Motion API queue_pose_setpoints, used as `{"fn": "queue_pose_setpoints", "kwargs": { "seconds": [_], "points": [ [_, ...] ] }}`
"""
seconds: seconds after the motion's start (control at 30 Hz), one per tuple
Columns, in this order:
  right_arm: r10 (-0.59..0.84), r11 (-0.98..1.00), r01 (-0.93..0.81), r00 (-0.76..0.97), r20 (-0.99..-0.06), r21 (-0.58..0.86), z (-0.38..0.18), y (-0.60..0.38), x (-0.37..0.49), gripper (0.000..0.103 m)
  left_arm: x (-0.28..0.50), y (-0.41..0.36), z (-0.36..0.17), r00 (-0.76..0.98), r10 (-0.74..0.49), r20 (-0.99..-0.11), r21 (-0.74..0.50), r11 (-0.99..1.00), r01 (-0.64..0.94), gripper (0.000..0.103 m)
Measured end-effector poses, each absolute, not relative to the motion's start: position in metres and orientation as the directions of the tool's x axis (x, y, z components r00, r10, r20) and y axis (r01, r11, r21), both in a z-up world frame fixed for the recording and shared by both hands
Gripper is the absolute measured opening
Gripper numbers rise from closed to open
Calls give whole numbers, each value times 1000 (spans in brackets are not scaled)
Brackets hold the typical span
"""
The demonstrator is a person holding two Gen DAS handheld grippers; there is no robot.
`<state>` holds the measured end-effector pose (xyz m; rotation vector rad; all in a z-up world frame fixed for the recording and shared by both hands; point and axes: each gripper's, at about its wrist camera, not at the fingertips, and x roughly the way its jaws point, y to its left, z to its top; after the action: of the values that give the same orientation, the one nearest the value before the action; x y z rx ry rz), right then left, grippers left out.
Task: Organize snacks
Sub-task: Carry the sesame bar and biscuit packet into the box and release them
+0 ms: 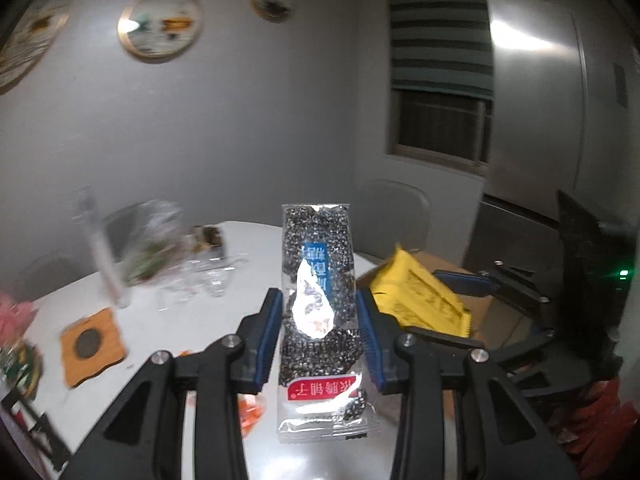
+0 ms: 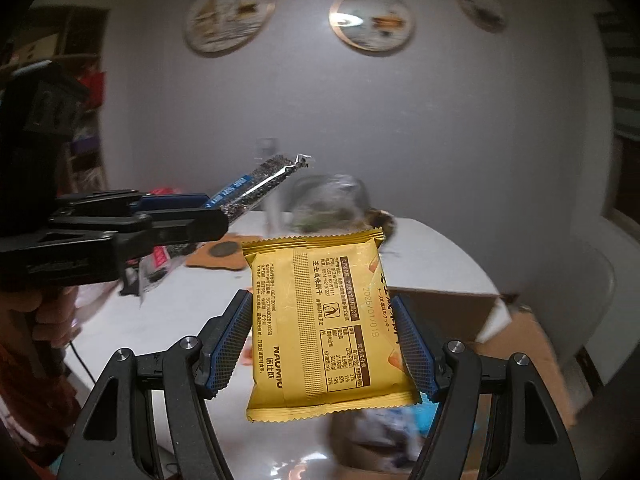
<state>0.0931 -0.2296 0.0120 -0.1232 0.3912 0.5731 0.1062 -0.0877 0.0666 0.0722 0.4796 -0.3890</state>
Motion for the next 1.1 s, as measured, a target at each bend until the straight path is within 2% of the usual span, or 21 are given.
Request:
{"fn": "queue_pose_setpoints", "kwargs": {
  "seconds": [0.1, 0.27, 0.57, 0.93, 1.03, 1.1],
  "points": [
    [460, 866, -500, 783, -419, 18, 4, -254, 109, 68, 123, -125, 63, 767, -401, -500, -23, 892, 451, 34],
    [418, 892, -449, 778, -469, 50, -19, -284, 128, 68, 149, -175, 52, 719, -406, -565, 13, 866, 500, 34],
    [408, 886, -461, 724, -556, 49, -53, -288, 161, 68, 183, -230, 12, 578, -431, -693, 7, 798, 603, 35],
    [373, 879, -476, 713, -593, -19, -65, -275, 181, 68, 200, -246, -13, 562, -362, -744, 60, 801, 595, 37],
    [369, 879, -476, 705, -606, -18, -65, -274, 183, 69, 204, -243, -15, 562, -359, -745, 64, 800, 596, 40],
    [365, 879, -477, 696, -618, -18, -65, -272, 186, 72, 202, -240, -12, 570, -356, -741, 72, 801, 595, 47]
  ]
}}
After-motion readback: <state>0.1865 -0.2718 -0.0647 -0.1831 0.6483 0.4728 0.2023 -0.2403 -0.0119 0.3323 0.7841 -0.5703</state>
